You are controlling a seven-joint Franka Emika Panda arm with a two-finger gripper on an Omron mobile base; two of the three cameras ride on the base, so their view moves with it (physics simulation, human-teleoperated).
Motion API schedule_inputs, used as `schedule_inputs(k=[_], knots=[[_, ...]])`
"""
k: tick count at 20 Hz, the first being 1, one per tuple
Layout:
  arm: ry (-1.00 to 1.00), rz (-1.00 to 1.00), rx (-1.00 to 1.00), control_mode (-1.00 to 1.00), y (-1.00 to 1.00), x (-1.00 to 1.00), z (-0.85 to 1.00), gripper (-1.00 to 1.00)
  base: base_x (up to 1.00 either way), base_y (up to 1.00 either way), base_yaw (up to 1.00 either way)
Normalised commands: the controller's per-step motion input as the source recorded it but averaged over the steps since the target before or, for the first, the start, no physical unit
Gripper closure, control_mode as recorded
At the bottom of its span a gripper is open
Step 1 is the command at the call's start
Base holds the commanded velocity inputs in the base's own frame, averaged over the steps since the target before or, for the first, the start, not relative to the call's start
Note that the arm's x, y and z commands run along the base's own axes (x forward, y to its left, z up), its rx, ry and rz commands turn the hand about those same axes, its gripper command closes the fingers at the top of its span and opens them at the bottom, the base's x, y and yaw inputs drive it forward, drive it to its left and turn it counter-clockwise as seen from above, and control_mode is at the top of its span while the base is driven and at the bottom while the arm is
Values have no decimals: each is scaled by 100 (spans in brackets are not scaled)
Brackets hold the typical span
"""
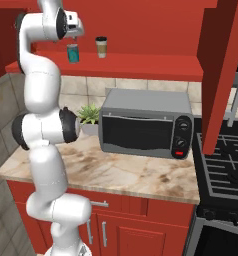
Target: Pick the boxed food and canned food from the counter and place them in the cabinets closest to them.
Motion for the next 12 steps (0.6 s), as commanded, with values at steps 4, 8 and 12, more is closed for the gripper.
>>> schedule_inputs(k=[4, 8, 12], knots=[[-10, 0, -3, -100, -6, -100, -38, -100, 0, 0, 0], [-9, 0, -2, -100, -21, -100, -63, -100, 0, 0, 0], [-18, 0, 6, -100, -37, -100, -25, -100, 0, 0, 0]])
